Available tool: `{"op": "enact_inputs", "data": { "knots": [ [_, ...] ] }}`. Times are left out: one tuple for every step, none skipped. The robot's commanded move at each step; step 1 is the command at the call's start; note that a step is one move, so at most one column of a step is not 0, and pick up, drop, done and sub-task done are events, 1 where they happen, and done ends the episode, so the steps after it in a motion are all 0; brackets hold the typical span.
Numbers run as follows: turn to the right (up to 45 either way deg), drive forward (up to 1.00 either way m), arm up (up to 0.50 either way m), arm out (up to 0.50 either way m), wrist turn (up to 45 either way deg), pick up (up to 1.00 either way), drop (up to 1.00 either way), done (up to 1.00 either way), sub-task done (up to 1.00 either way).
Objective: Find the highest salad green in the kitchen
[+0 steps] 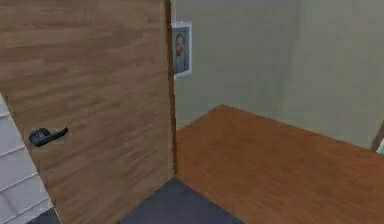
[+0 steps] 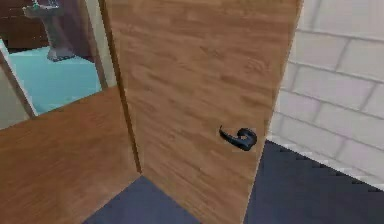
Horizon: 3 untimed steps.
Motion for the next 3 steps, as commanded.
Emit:
{"op": "enact_inputs", "data": {
  "knots": [
    [45.0, 0.00, 0.00, 0.00, 0.0, 0.00, 0.00, 0.00, 0.00],
    [9.0, 0.00, 0.00, 0.00, 0.0, 0.00, 0.00, 0.00, 0.00],
    [0.0, 1.00, 0.00, 0.00, 0.0, 0.00, 0.00, 0.00, 0.00]
  ]
}}
